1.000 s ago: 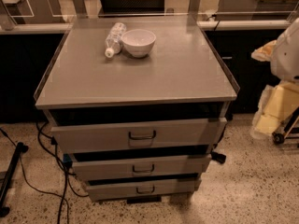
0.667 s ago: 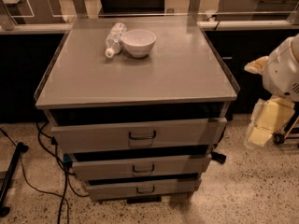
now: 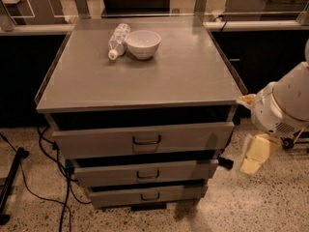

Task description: Open middle drawer

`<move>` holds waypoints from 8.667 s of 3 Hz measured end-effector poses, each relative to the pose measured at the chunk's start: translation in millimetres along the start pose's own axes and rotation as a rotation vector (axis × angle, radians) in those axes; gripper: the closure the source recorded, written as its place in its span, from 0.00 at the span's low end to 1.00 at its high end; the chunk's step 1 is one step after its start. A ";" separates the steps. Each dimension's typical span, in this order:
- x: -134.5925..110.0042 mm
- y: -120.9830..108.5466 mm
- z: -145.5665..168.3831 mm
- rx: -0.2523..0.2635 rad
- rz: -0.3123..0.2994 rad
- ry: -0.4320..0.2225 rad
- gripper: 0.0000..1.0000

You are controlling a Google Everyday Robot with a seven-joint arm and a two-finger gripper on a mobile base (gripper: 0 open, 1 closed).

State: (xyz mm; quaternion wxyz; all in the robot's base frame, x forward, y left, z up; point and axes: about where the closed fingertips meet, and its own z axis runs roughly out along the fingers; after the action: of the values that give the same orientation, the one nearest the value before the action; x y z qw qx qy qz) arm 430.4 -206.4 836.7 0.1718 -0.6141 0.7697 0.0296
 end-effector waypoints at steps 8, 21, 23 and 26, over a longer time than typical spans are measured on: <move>87.3 37.3 214.3 -0.079 0.032 -0.113 0.00; 79.9 -21.6 381.9 0.096 -0.206 -0.196 0.00; 78.3 -41.7 404.1 0.066 -0.188 -0.203 0.00; 81.8 -41.7 441.9 -0.052 -0.159 -0.184 0.00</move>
Offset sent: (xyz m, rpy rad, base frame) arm -0.0005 -0.0085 -0.0384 -0.0331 0.0275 0.0464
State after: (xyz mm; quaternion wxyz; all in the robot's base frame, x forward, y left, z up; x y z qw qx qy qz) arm 555.8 -179.8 403.9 0.2277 -0.6723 0.6984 0.0922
